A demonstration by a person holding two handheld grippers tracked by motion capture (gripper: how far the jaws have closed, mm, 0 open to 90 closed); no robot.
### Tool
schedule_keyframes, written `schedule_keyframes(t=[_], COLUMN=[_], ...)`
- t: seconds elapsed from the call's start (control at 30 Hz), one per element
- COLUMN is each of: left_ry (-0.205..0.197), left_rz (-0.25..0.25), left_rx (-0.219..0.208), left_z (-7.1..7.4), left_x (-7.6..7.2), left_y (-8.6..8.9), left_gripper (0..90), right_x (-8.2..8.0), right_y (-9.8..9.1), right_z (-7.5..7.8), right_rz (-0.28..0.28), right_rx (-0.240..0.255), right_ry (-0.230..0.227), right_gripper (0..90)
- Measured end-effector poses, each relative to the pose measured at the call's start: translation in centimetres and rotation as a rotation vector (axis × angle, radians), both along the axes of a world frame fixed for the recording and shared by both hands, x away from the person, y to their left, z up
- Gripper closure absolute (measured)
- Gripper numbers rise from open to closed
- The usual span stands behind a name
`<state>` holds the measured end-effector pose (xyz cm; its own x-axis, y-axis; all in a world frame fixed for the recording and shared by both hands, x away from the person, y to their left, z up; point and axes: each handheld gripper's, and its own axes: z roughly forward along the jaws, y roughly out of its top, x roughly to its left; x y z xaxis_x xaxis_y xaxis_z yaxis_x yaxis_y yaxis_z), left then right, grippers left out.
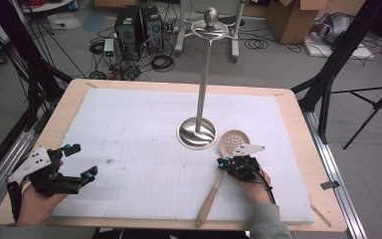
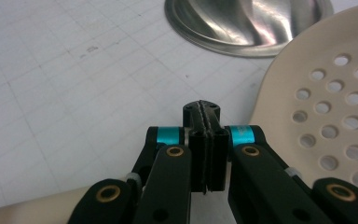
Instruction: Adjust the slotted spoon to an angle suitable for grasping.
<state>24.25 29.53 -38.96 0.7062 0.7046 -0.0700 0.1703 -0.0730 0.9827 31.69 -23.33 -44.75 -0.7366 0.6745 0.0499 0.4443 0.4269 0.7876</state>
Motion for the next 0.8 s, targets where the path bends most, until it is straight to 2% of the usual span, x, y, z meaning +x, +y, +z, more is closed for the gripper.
schedule_keyframes(t=[0.37, 0.43, 0.67, 0.77, 0.8], left_ry=[0.004, 0.005, 0.007, 0.005, 0.003], left_rz=[-0.013, -0.015, -0.023, -0.023, -0.021], left_rx=[0.0, 0.003, 0.005, 0.009, 0.008], left_z=[-0.1, -0.1, -0.2, -0.2, -0.1], left_x=[0.3, 0.4, 0.6, 0.7, 0.7], left_y=[-0.5, -0.5, -0.9, -1.0, -1.0], left_gripper=[1.7, 1.8, 1.7, 1.7, 1.7], right_x=[-0.9, -1.2, -1.5, -1.8, -2.1], right_y=[-3.0, -4.0, -4.5, -4.9, -5.1], right_z=[0.0, 0.0, 0.0, 0.5, 0.7], right_rz=[-0.051, -0.068, -0.085, -0.102, -0.097], right_rx=[0.002, 0.014, 0.007, 0.039, 0.057], right_ry=[0.004, 0.007, 0.008, 0.021, 0.013], right_gripper=[90.0, 90.0, 90.0, 90.0, 90.0])
